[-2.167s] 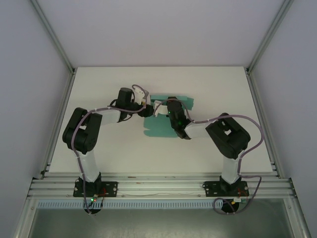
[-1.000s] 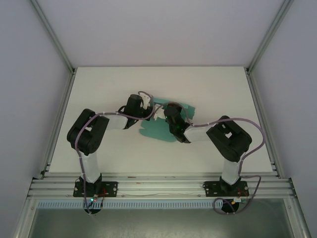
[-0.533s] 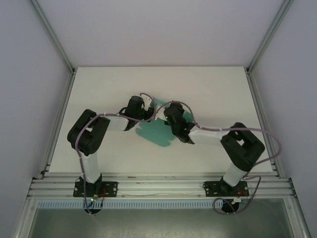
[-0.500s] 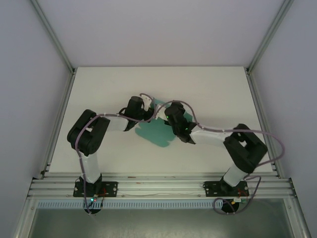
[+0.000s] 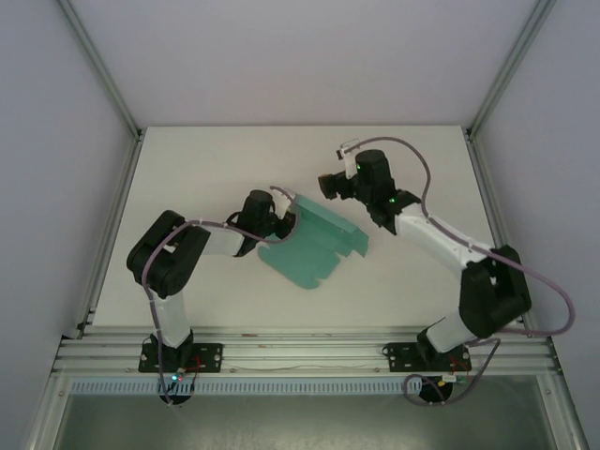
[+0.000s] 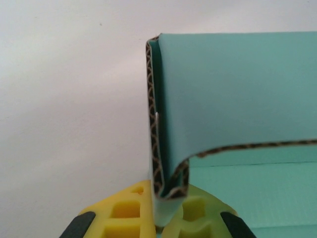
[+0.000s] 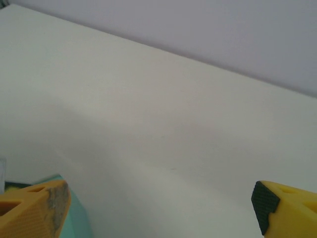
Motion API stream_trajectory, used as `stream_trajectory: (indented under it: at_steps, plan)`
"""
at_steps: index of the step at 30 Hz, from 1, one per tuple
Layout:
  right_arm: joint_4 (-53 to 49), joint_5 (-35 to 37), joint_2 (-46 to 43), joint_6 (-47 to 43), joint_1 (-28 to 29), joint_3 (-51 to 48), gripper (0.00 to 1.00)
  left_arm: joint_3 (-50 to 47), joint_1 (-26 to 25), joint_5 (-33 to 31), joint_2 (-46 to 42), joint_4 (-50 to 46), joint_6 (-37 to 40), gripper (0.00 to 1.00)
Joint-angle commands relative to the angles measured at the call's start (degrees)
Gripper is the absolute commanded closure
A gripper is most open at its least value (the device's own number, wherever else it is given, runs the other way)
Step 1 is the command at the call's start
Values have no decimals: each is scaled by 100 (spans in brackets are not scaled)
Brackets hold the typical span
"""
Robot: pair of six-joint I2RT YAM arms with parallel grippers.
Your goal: Assemble paper box
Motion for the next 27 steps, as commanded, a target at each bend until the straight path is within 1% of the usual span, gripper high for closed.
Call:
stream_trajectory:
  at_steps: [1,6,10,14,18,21,22,24,27]
  plan:
    - [-737,-713,516,469,39,394,10,-12,-88,55,61,-167,140,100]
    - [-913,-806,1197,526,27,748,16,-10,-164,41,106,-187,170,100]
    - [-1002,-1113,1588,513,29,768,19,28,-176,-15,140,-260,190,100]
    - [-827,-1345,1741,416,29,399,22,84,-171,-55,216,-276,179,100]
    - [-622,-1406,1777,286,41,-3,26,126,-173,97,216,-306,71,100]
    - [-148,-1327,1747,74,78,-409,27,116,-174,146,216,-186,-72,95]
    - [-32,-1233,1746,0,96,-493,27,140,-174,176,214,-159,-117,92]
    - [130,-1088,1742,-111,128,-608,27,213,-175,178,211,-158,-241,89]
    - [421,-970,1689,-399,189,-770,27,327,-167,152,215,-153,-388,79]
